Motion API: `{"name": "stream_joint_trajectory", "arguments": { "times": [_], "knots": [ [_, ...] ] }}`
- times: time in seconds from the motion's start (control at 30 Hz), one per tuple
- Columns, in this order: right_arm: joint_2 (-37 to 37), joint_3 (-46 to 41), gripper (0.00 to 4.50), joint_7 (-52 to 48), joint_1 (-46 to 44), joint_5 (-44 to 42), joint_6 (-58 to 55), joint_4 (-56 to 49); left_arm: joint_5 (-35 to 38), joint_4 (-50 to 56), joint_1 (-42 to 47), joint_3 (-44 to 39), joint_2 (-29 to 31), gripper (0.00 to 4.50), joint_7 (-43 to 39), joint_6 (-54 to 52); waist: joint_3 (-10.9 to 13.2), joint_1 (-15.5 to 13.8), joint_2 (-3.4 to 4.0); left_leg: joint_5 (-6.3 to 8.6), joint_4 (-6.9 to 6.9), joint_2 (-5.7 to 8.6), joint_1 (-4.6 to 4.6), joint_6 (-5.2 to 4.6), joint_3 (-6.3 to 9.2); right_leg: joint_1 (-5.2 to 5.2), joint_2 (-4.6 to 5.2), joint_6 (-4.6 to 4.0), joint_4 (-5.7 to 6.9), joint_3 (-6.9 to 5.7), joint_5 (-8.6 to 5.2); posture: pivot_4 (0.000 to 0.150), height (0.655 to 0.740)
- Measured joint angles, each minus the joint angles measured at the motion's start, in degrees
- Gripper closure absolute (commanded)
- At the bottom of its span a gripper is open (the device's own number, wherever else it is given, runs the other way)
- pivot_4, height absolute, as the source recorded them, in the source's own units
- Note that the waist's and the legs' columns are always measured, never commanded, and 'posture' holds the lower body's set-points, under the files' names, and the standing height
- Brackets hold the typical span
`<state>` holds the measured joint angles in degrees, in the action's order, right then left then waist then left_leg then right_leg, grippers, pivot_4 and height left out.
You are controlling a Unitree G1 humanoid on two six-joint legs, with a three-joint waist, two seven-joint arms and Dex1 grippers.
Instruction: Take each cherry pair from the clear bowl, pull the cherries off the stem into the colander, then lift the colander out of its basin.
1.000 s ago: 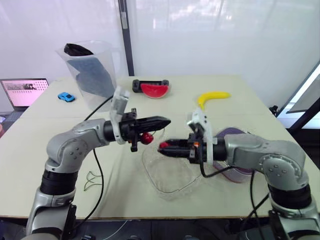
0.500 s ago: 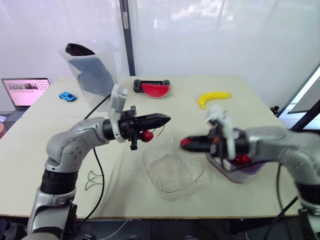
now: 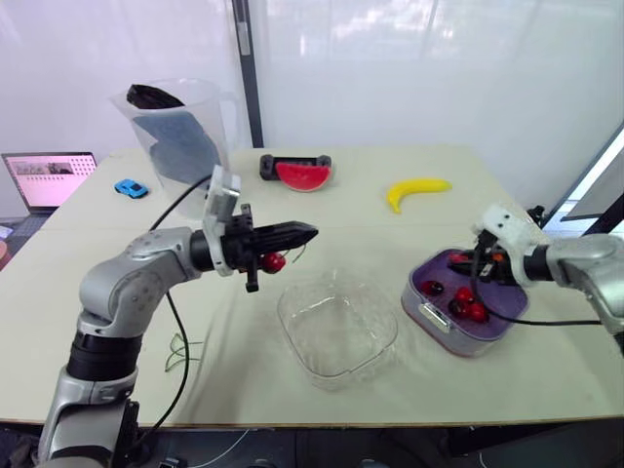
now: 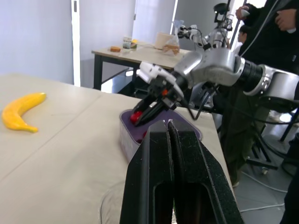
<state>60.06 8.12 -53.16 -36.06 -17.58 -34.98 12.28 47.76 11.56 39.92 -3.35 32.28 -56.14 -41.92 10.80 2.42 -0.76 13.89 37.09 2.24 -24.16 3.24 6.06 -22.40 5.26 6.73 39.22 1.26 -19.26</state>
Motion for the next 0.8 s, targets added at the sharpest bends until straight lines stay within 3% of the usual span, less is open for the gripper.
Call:
{"name": "stream_joint_trajectory", "arguments": {
  "times": [0.17, 0.2, 0.53, 0.67, 0.8],
  "knots": [
    [-0.5, -1.13, 0.2, -1.85, -0.12, 0.46, -0.6, -0.95, -0.45, 0.4, -0.02, 0.06, -0.03, 4.5, 0.15, 0.05, 0.02, -0.04, 0.04, -0.01, 0.01, -0.01, -0.01, 0.02, 0.02, 0.01, 0.01, 0.0, 0.0, 0.0, 0.0, 0.15, 0.74],
    [-0.46, -2.11, 0.09, -2.54, -0.11, -0.07, -1.4, -1.8, -0.48, 0.4, -0.01, 0.08, -0.11, 4.5, 0.18, 0.05, 0.02, -0.06, 0.04, -0.01, 0.01, -0.01, -0.01, 0.02, 0.02, 0.02, 0.01, 0.0, 0.0, 0.0, 0.0, 0.15, 0.74],
    [1.46, -15.91, 0.09, -10.32, -2.15, -16.56, -15.53, -14.5, -0.24, -0.28, 1.13, 0.25, -3.92, 4.5, 2.61, -0.54, 0.02, -0.16, 0.04, 0.02, 0.02, -0.01, -0.01, -0.04, 0.06, 0.06, 0.01, 0.0, -0.03, -0.04, 0.0, 0.15, 0.74],
    [-8.51, -20.06, 0.09, -5.51, -6.24, -29.02, -23.19, -24.88, 5.09, -0.52, 3.96, -1.03, -7.82, 4.5, 5.88, -3.91, 0.0, 0.07, 0.01, 0.02, 0.01, -0.07, 0.02, -0.04, 0.15, 0.09, -0.09, -0.01, -0.01, -0.1, 0.0, 0.15, 0.74],
    [-19.96, -19.89, 0.09, 3.21, -4.13, -37.85, -27.69, -31.75, 8.52, 0.5, 4.37, -2.08, -9.05, 4.5, 8.68, -6.19, 0.0, -0.12, 0.0, -0.01, 0.04, -0.08, -0.02, 0.02, 0.2, 0.08, 0.02, 0.0, 0.01, -0.1, 0.0, 0.15, 0.74]
  ]
}}
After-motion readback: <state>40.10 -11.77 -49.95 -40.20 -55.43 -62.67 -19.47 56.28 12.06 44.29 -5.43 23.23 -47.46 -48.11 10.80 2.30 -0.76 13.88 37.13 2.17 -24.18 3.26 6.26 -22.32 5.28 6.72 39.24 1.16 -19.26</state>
